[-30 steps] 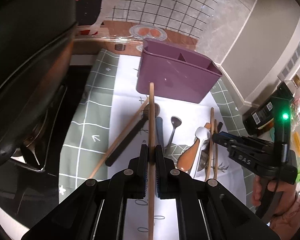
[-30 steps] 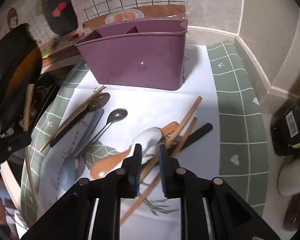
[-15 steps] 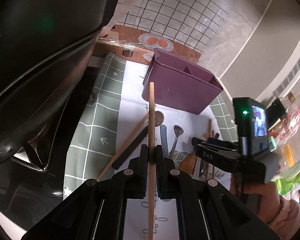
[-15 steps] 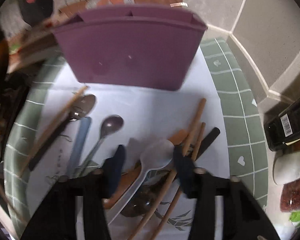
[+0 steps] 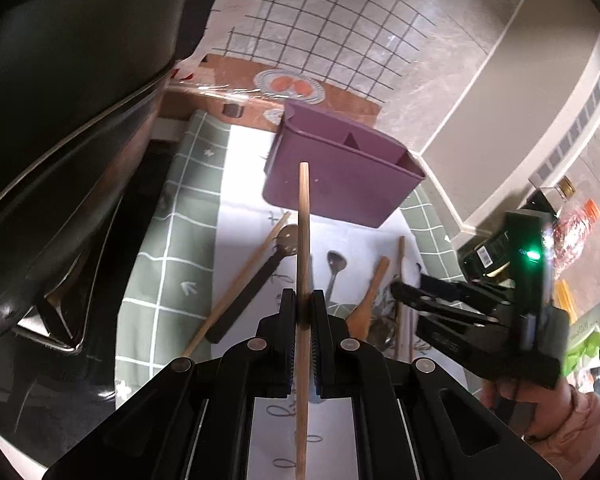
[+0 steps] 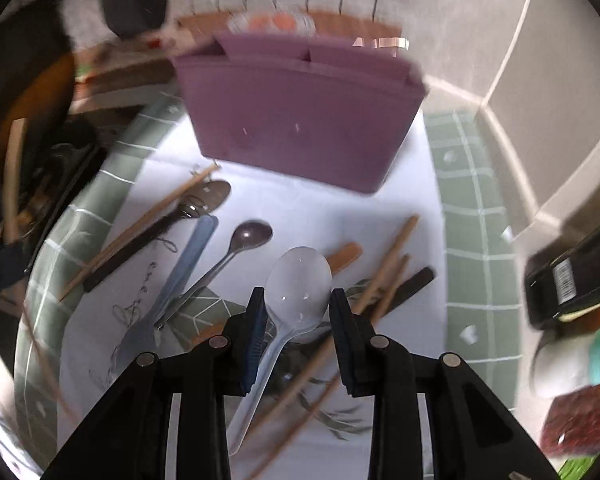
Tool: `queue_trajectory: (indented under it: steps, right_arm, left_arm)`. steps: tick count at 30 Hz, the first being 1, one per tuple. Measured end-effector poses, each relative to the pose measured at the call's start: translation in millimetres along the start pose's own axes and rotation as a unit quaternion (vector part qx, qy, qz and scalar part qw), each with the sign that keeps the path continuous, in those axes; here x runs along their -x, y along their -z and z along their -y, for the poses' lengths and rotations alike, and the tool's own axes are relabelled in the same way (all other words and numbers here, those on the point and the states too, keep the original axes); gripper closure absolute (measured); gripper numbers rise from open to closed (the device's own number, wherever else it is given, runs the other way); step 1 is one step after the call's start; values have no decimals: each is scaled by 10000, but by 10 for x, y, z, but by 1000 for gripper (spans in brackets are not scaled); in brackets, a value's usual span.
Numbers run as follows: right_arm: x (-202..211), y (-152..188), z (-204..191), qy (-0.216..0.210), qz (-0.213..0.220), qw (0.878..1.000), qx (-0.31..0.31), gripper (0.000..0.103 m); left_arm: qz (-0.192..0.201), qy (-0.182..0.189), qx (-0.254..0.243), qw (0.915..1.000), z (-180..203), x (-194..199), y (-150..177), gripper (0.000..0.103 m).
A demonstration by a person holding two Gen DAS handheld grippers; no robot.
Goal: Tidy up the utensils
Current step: 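Lift the chopstick with the left tool while the right tool lifts the white spoon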
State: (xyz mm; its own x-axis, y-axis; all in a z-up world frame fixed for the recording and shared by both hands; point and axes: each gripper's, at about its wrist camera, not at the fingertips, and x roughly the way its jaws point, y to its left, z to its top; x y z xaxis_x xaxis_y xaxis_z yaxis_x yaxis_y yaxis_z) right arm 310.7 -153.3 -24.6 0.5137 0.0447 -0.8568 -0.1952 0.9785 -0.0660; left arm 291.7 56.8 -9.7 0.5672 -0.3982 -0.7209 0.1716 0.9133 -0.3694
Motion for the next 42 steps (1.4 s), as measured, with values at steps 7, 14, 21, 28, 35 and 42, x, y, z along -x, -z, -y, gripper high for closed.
queue_trajectory:
  steps: [7,14,21,28,35,42]
  right_arm:
    - [362,51,131,-32,675,9975,195,75]
    - [691,-72,247,-50,1144,9933,170,75]
    - [1578,-762,359,233,2238,9731,487,75]
    - [2380,-1563,479,825,3370,9361,578,75]
    - [2255,-1786,538,802,3733,9224,584,75]
    - [1540,-1833,601,560,3402,9372,537,75]
  left_arm:
    - [124,133,-194,9996,212,13,-87,96]
    - [469,146,-557,9972,488,208,-360,96]
    - [1413,127,-967,9852,963,817,-1161,96]
    - [2417,21,-1110,9640,1397,1380,-1966,96]
    - [2919,-265,-1237,9481,1518,1267,-2166,96]
    - [2642,-516,-1147,9562,1412,597,-2203,96]
